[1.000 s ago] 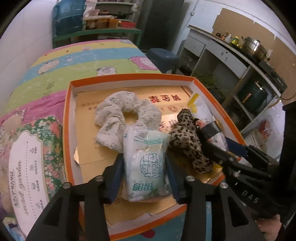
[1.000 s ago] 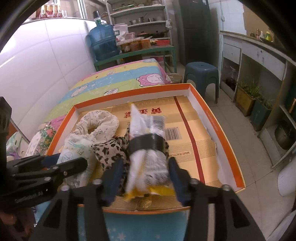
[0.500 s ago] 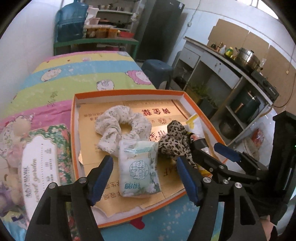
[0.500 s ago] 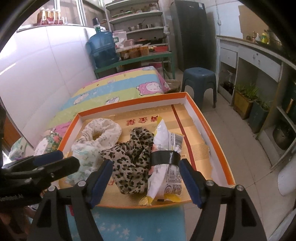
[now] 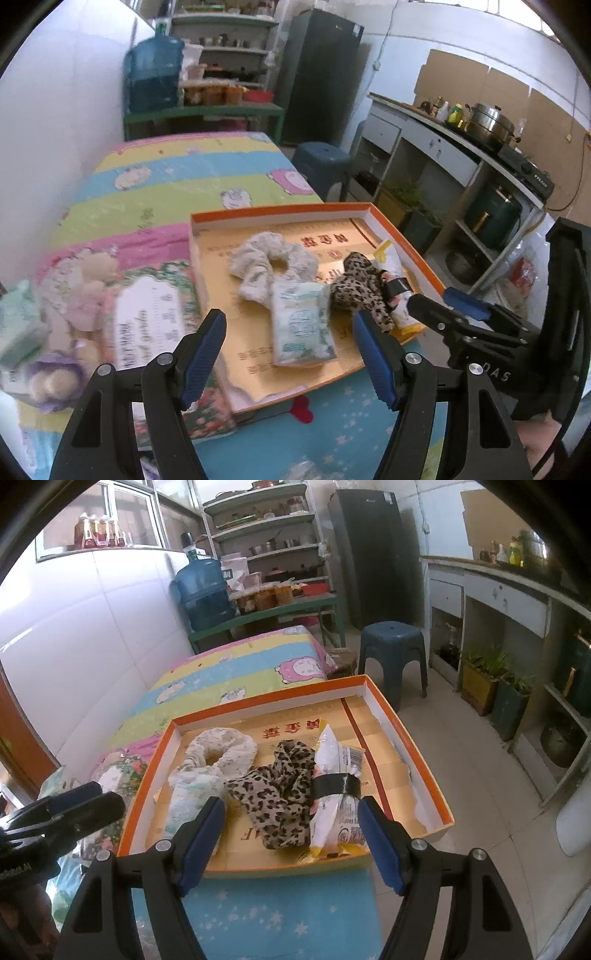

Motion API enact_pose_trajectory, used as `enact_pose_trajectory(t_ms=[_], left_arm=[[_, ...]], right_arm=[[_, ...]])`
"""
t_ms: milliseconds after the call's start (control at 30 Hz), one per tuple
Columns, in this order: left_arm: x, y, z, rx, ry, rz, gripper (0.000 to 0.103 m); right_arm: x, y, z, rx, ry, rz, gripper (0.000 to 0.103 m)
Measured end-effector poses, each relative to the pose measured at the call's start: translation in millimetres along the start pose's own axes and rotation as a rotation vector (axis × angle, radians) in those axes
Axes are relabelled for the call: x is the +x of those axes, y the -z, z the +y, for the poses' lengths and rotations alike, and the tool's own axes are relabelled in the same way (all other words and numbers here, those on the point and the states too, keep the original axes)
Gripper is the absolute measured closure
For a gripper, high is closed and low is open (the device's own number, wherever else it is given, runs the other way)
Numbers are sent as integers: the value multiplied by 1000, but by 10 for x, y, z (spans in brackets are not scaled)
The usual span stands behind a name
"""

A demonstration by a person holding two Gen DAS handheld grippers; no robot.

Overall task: Organize soft objects
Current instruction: 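Withdraw both tools from the box back over the quilt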

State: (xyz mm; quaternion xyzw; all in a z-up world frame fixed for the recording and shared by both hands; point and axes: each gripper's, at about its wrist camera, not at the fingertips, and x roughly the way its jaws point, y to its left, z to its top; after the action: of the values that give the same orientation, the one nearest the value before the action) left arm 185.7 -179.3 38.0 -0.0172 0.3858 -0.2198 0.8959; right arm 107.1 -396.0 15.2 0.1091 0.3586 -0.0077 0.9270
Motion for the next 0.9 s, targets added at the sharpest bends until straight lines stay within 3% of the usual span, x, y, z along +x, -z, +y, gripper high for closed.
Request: enact_pose_trajectory(t_ms=[900], left_arm=[[-1042,444,666,-58,-146,-133,30]], right_arm=[[-528,197,754,-95,-30,-39,29]])
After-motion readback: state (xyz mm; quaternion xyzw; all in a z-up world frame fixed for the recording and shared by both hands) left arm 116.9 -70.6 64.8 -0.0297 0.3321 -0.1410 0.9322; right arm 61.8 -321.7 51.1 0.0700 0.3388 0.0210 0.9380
